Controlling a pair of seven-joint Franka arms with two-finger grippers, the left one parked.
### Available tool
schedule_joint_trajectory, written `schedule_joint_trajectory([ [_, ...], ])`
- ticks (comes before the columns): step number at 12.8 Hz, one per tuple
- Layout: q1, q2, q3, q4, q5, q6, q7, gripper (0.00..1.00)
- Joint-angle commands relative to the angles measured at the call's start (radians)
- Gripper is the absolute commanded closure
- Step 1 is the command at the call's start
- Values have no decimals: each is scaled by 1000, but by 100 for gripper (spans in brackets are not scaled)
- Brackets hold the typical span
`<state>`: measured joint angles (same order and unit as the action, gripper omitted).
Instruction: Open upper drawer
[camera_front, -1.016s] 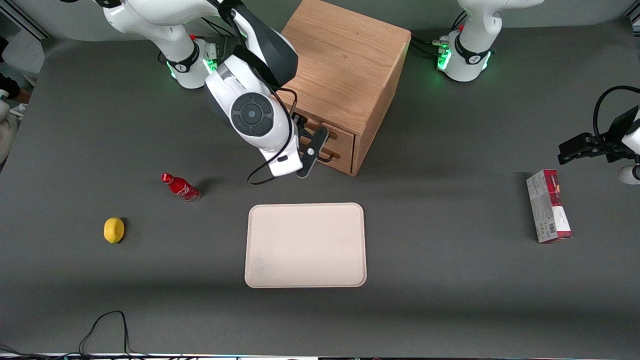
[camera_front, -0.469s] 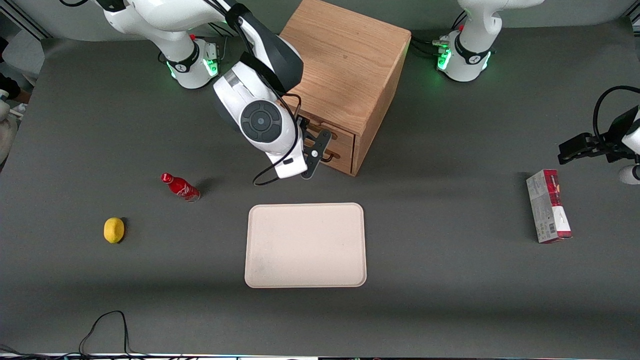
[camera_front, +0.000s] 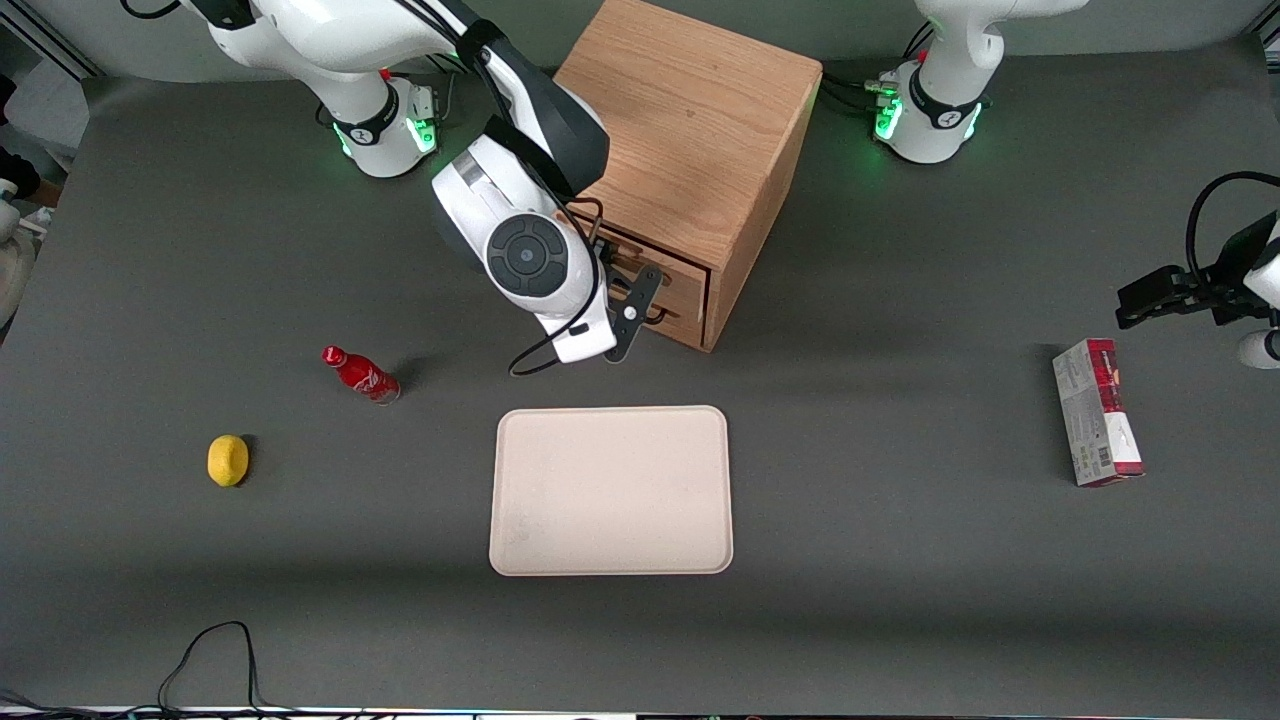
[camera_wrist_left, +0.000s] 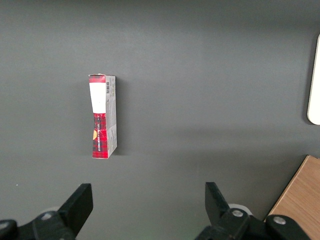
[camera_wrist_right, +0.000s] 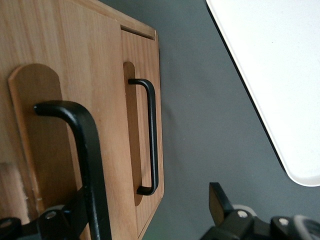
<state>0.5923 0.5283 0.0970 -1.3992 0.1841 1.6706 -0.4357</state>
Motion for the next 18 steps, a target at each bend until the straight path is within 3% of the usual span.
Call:
schedule_joint_trajectory([
  [1,3,15,-8,20,20,-2,-28,0],
  [18,-66,50,-17,77,23,8,-46,0],
])
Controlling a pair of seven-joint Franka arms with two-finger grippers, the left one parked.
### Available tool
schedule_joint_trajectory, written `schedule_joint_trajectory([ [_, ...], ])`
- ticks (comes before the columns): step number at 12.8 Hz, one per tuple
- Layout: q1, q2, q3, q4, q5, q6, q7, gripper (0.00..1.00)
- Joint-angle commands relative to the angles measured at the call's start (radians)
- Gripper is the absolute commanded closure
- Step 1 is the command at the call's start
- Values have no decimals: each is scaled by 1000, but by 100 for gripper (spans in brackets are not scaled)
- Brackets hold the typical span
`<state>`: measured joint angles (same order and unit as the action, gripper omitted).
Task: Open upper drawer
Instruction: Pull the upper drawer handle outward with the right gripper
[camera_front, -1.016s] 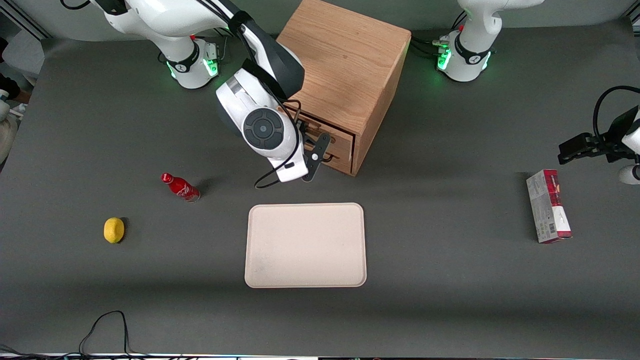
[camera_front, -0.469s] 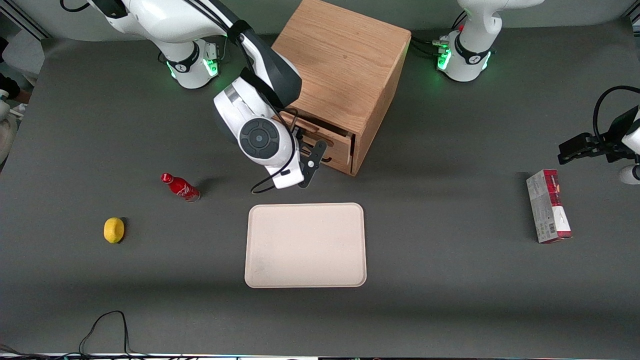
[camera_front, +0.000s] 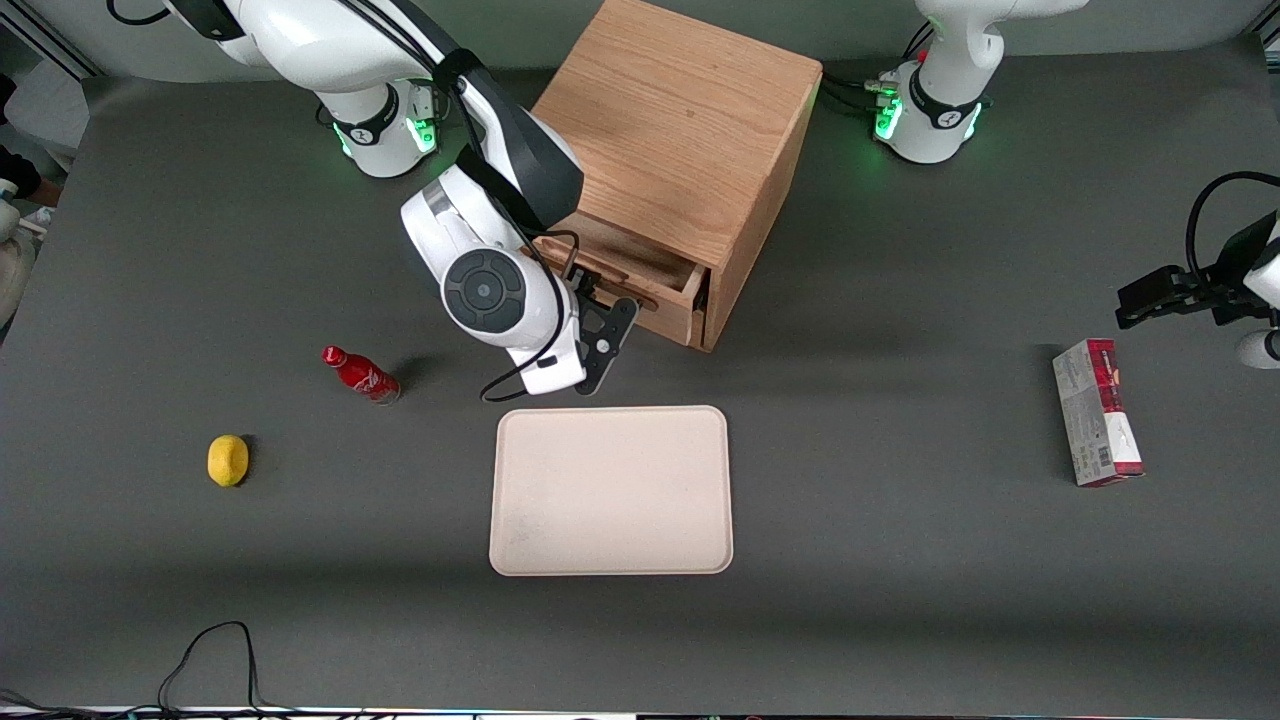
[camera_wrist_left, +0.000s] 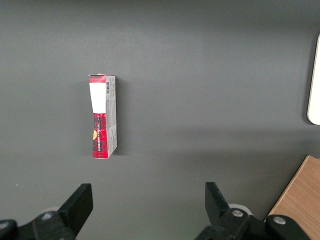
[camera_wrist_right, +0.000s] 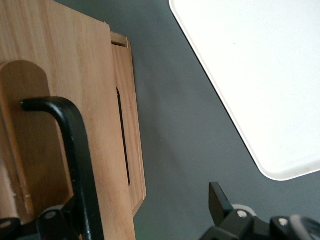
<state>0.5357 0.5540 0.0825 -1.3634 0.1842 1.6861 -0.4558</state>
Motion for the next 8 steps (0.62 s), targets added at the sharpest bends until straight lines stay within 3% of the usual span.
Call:
schedule_joint_trajectory([
  [1,-20,26,-3,46,23,-8,-32,0],
  [8,-37,76,-3,122,21,-8,-40,0],
])
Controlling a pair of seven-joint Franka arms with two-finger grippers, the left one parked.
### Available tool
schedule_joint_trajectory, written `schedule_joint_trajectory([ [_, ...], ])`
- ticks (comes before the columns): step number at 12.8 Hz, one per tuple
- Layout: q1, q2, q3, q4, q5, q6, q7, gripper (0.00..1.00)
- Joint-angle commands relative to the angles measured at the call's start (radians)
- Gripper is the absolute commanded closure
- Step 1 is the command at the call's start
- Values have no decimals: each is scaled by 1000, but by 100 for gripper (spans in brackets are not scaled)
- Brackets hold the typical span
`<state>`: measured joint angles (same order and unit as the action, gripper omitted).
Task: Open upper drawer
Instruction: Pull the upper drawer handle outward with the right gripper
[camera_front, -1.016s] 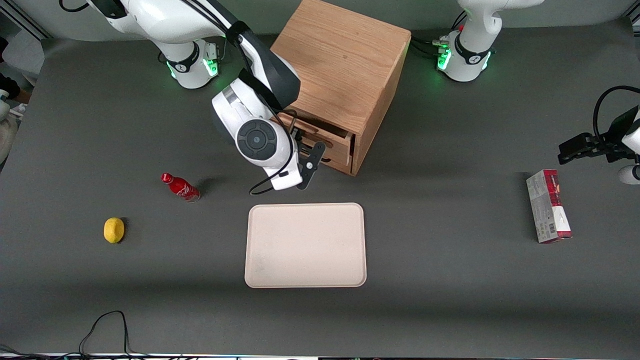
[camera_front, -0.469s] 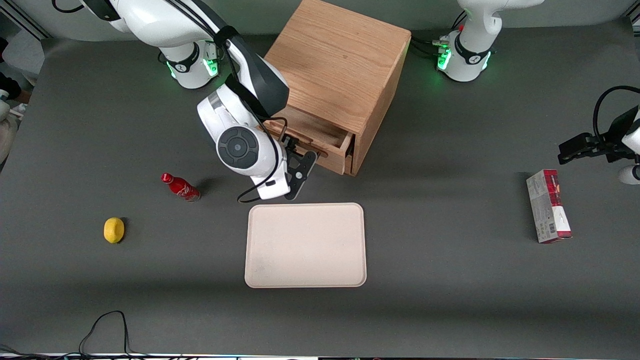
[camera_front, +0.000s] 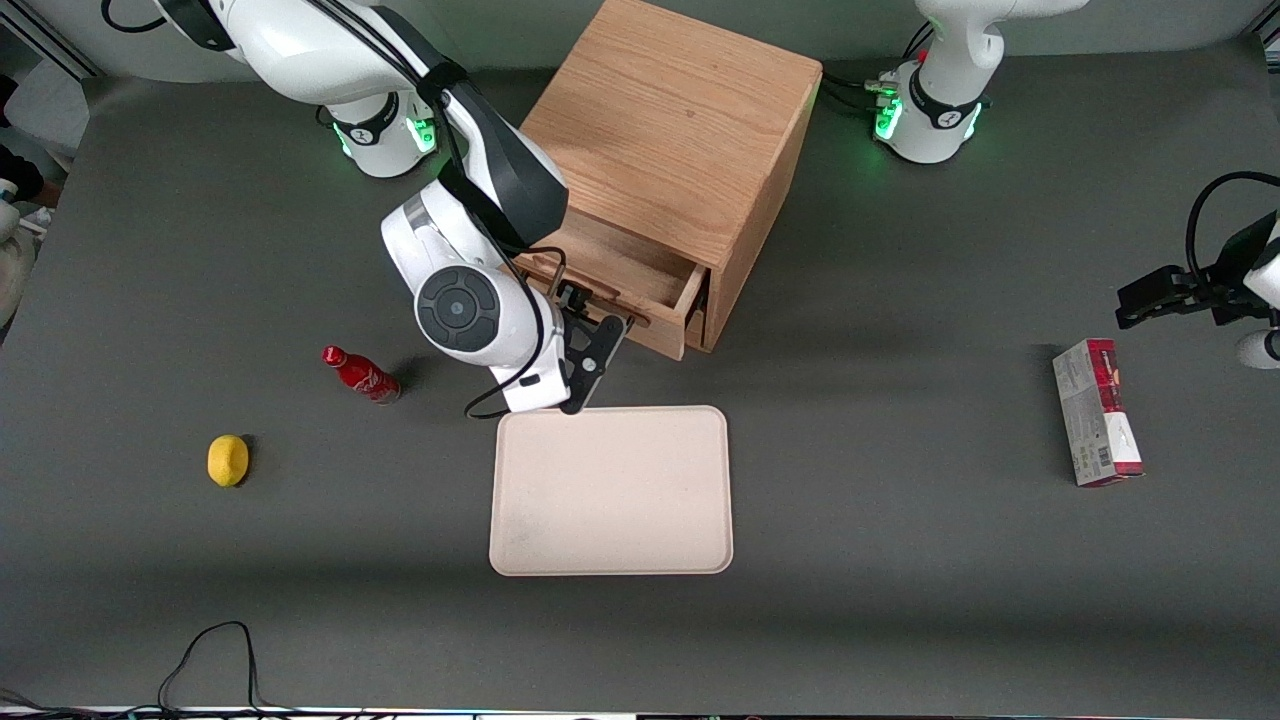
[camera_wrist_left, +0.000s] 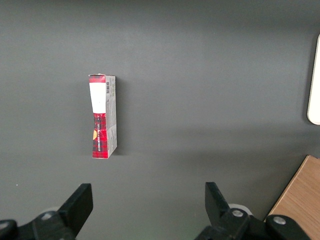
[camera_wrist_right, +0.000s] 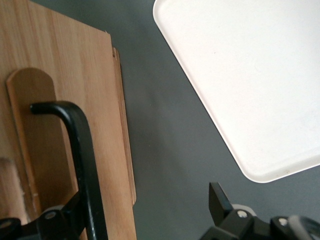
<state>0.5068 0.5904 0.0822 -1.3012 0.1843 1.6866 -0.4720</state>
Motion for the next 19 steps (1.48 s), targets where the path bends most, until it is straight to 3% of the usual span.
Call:
schedule_joint_trajectory([
  [1,-10,46,-2,65,21,-8,-25,0],
  [5,-39,55,2,80,23,-7,-23,0],
  [8,-59,63,-2,95,69,-7,-23,0],
  [19,-123,77,2,103,80,-7,-30,0],
])
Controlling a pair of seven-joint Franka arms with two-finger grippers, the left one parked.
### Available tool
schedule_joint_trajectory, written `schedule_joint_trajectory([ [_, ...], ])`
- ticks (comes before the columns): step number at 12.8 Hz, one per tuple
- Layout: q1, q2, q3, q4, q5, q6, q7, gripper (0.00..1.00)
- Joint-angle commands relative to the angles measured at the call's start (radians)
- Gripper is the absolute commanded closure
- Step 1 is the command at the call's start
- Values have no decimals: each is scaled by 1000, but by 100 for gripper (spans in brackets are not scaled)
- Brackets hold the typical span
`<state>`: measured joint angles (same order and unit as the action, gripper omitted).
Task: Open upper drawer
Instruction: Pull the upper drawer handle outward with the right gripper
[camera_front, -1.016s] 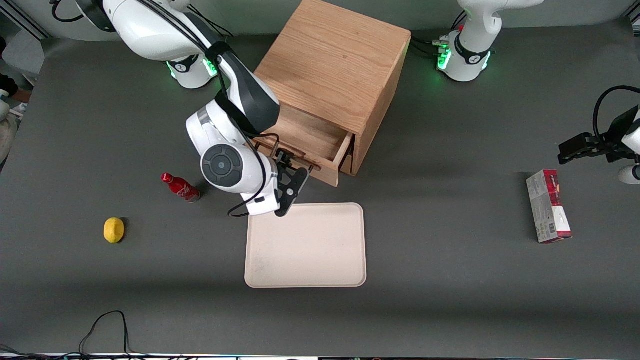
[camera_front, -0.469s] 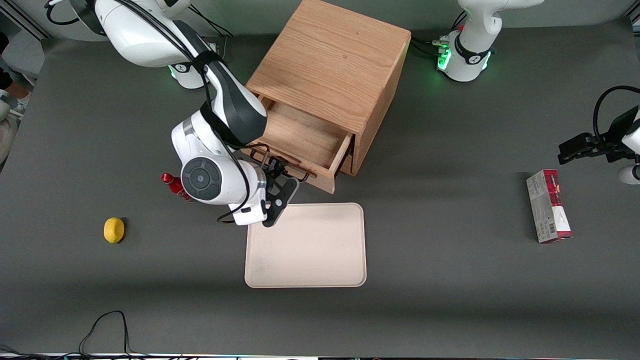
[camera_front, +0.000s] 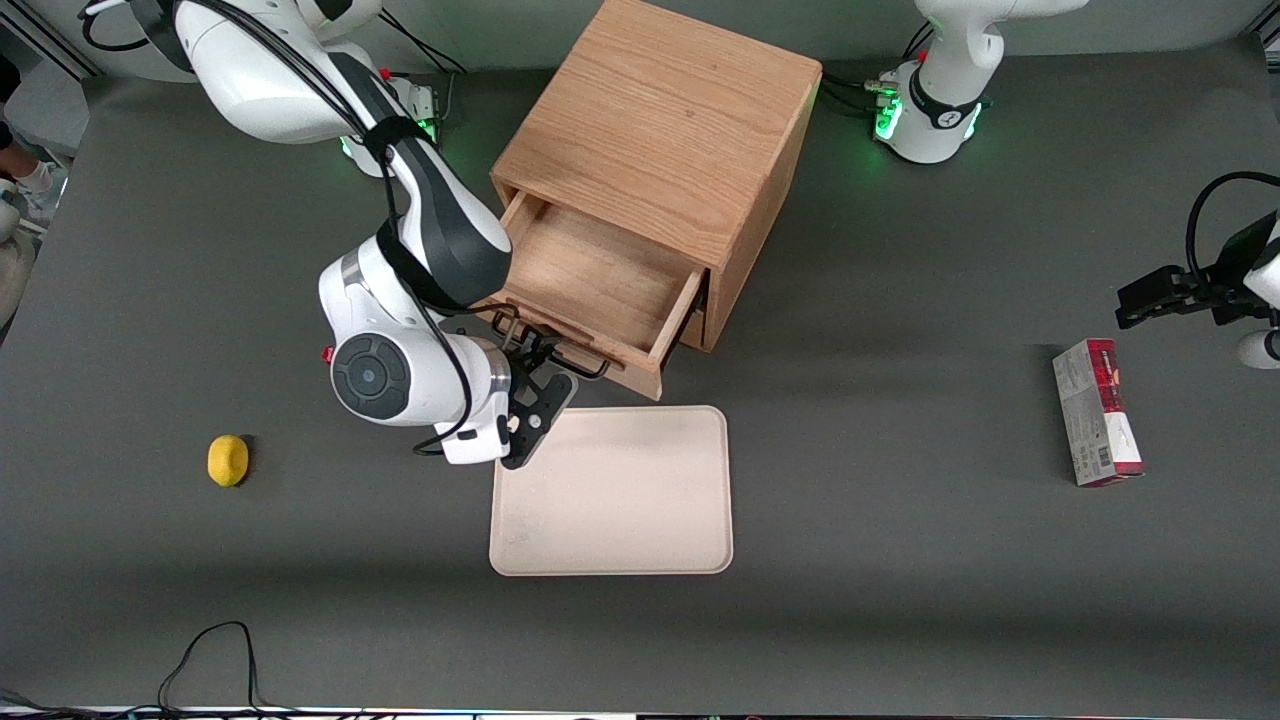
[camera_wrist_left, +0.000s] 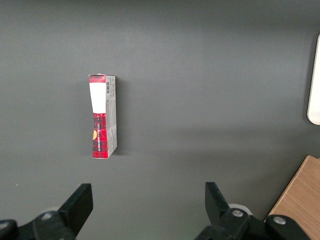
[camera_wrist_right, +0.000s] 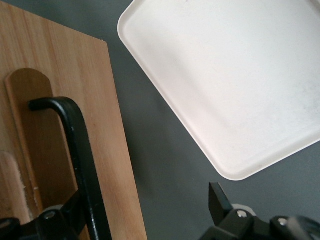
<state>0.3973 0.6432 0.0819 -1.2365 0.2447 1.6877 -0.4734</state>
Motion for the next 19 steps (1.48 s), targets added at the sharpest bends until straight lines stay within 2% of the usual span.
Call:
schedule_joint_trajectory([
  [1,-18,26,2,38,19,-6,-28,0],
  [19,-87,92,5,118,27,24,-28,0],
])
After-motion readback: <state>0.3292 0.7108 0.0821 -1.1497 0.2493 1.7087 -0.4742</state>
